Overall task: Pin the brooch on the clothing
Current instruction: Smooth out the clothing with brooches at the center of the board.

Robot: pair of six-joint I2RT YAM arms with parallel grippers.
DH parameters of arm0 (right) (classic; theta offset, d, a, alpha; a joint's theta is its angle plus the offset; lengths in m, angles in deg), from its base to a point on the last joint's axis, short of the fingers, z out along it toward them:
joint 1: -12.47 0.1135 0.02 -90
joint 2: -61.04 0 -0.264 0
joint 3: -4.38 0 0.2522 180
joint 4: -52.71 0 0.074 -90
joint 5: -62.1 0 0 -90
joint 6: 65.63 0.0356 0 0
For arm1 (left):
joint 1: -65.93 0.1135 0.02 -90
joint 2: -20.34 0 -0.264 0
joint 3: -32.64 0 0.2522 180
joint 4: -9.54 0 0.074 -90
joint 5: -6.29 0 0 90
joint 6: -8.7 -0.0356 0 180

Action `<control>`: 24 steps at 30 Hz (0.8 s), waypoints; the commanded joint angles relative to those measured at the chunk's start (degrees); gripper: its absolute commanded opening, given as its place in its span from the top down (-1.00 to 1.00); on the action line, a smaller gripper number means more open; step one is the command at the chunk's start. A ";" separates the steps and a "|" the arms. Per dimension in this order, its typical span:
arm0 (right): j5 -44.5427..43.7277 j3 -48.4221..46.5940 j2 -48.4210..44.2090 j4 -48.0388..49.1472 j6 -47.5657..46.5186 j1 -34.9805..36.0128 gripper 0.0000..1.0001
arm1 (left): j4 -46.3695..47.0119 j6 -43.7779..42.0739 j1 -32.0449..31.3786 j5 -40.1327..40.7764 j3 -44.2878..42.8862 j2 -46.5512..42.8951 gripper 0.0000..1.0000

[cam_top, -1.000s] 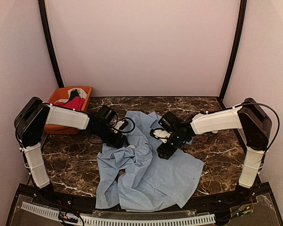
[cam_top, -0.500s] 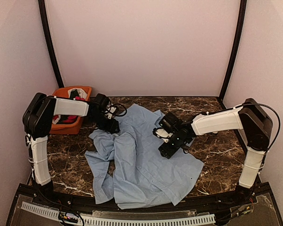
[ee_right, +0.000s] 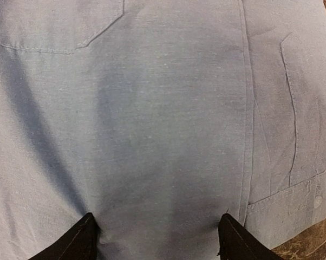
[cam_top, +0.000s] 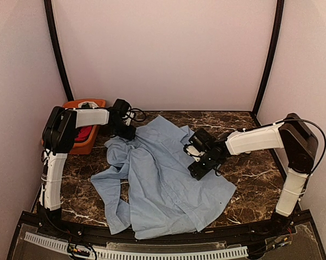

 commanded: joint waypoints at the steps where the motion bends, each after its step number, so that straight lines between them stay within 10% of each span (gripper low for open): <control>1: -4.39 4.78 1.54 -9.99 0.31 -1.88 -0.47 | -1.96 -0.94 1.84 7.98 -2.81 2.64 -0.26; 14: 0.84 -6.94 -8.32 -6.79 0.71 -2.39 -0.47 | 1.73 3.91 2.18 1.43 -0.51 -12.28 -0.53; 24: 8.43 -42.17 13.12 -7.31 -1.47 -4.06 -0.45 | 6.93 9.08 -4.58 -5.91 25.65 -36.10 -0.42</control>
